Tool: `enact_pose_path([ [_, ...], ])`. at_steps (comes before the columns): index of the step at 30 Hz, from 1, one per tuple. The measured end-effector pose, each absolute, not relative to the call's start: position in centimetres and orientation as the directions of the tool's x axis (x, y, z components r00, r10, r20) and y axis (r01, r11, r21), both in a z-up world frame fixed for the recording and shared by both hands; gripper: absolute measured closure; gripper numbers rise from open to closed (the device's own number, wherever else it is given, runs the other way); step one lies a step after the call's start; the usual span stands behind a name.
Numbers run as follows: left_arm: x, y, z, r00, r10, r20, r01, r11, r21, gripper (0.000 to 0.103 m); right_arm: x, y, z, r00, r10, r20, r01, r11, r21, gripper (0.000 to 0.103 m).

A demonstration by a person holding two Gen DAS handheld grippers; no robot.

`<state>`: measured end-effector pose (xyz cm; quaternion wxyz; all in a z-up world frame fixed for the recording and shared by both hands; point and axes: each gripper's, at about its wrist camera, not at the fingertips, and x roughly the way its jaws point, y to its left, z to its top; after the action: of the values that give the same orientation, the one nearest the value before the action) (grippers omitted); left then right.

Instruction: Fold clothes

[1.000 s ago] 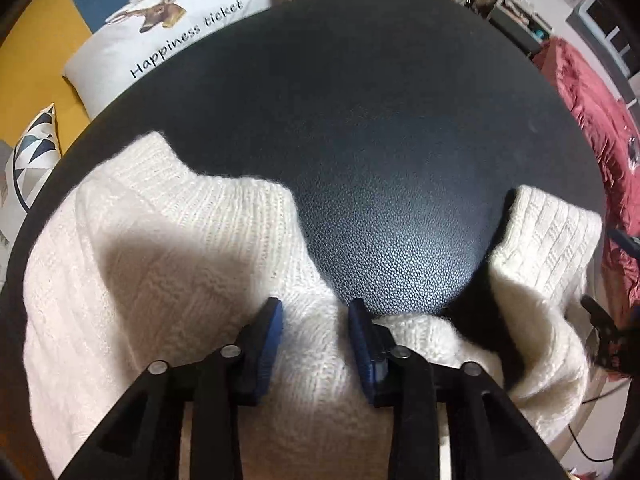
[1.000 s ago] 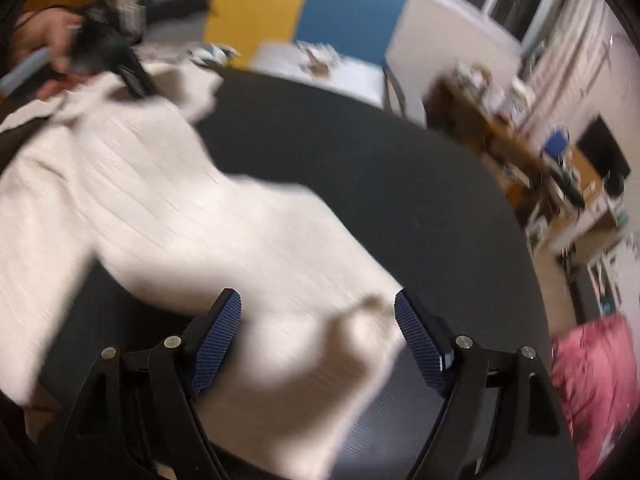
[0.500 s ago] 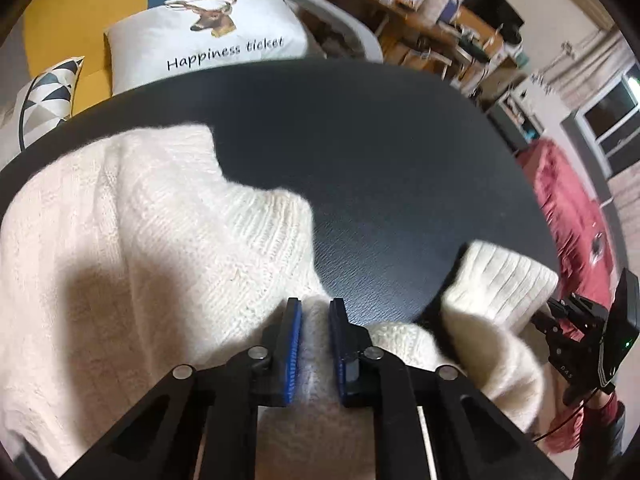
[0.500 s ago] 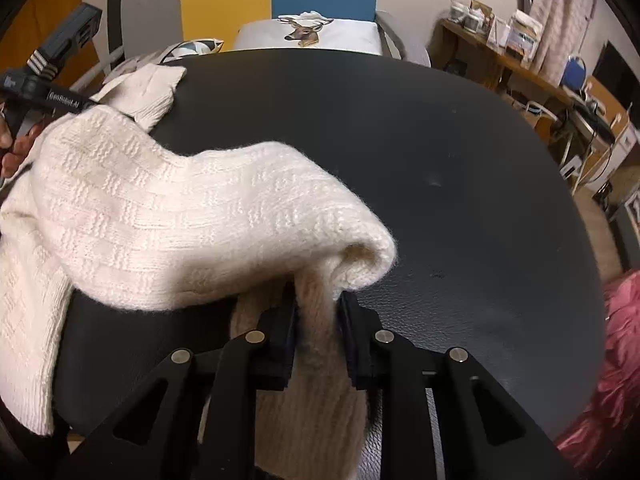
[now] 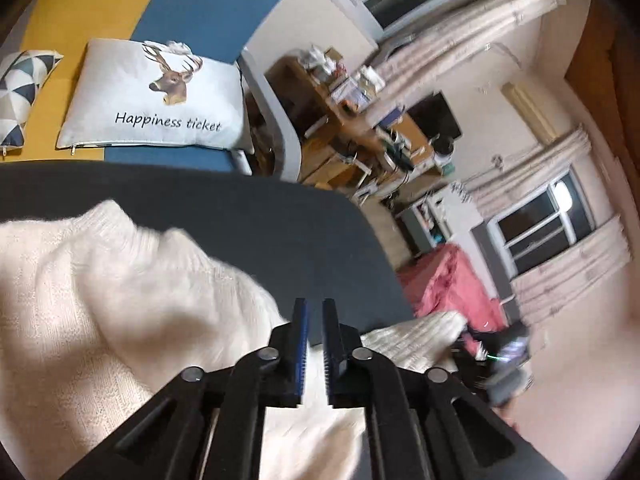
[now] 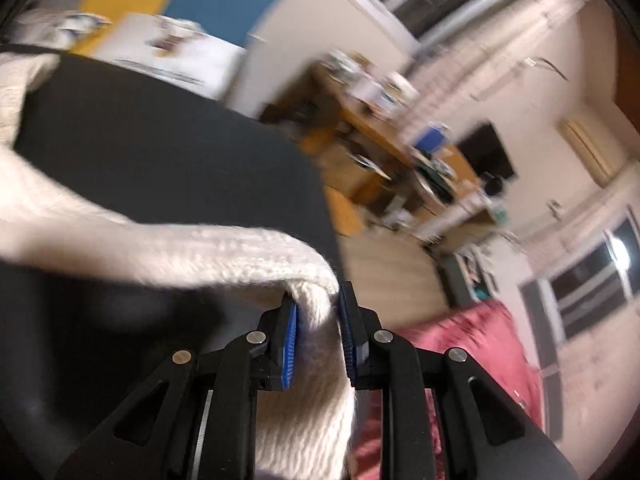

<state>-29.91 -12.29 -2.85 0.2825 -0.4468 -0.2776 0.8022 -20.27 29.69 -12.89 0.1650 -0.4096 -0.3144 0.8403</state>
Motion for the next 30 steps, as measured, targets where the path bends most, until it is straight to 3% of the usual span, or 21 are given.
enact_pose_path([
  [2, -29.5, -13.4, -3.1, -0.456, 0.68, -0.573, -0.187, -0.703, -0.686, 0.091, -22.4, 32.1, -14.0, -0.557, 0.592, -0.583, -0.07, -0.732, -0.677, 0.08],
  [5, -27.7, -15.7, -5.3, -0.455, 0.592, -0.665, -0.139, -0.785, -0.604, 0.091, -23.8, 34.4, -16.3, -0.484, 0.541, -0.688, -0.081, -0.81, -0.58, 0.069],
  [8, -24.0, -18.6, -7.5, -0.455, 0.483, -0.748, -0.088, -0.86, -0.502, 0.091, -22.6, 33.8, -15.5, -0.531, 0.5, -0.684, -0.101, -0.839, -0.535, 0.054],
  [11, -19.9, -21.5, -10.2, -0.484, 0.407, -0.775, -0.006, -0.887, -0.462, 0.091, -20.5, 31.5, -14.0, -0.61, 0.431, -0.664, -0.07, -0.865, -0.497, 0.047],
  [15, -14.5, -25.7, -13.2, -0.526, 0.351, -0.775, 0.131, -0.867, -0.482, 0.091, -15.9, 26.2, -10.8, -0.672, 0.066, -0.737, 0.154, -0.962, -0.226, 0.046],
  [19, -9.7, -28.0, -14.7, -0.576, 0.355, -0.737, 0.225, -0.798, -0.559, 0.091, -11.9, 19.4, -9.5, -0.597, -0.329, -0.732, 0.425, -0.903, 0.06, 0.04],
  [23, -7.3, -27.1, -15.0, -0.56, 0.341, -0.755, 0.19, -0.834, -0.518, 0.09, -10.5, 12.6, -12.9, -0.402, -0.45, -0.797, 0.562, -0.809, 0.174, 0.04],
  [25, -6.5, -26.2, -15.4, -0.528, 0.327, -0.783, 0.155, -0.87, -0.468, 0.091, -10.8, 10.8, -16.1, -0.31, -0.36, -0.88, 0.549, -0.824, 0.144, 0.04],
  [27, -5.8, -25.7, -15.3, -0.527, 0.278, -0.803, 0.118, -0.912, -0.394, 0.091, -11.5, 10.8, -19.8, -0.281, -0.171, -0.944, 0.511, -0.859, 0.003, 0.04],
  [28, -5.7, -25.5, -15.1, -0.522, 0.259, -0.813, 0.105, -0.926, -0.363, 0.092, -11.8, 11.5, -20.4, -0.285, -0.151, -0.947, 0.501, -0.865, -0.013, 0.036],
  [30, -6.1, -25.2, -15.1, -0.523, 0.209, -0.827, 0.094, -0.949, -0.299, 0.096, -12.4, 13.2, -20.9, -0.303, -0.127, -0.944, 0.474, -0.88, -0.033, 0.016],
])
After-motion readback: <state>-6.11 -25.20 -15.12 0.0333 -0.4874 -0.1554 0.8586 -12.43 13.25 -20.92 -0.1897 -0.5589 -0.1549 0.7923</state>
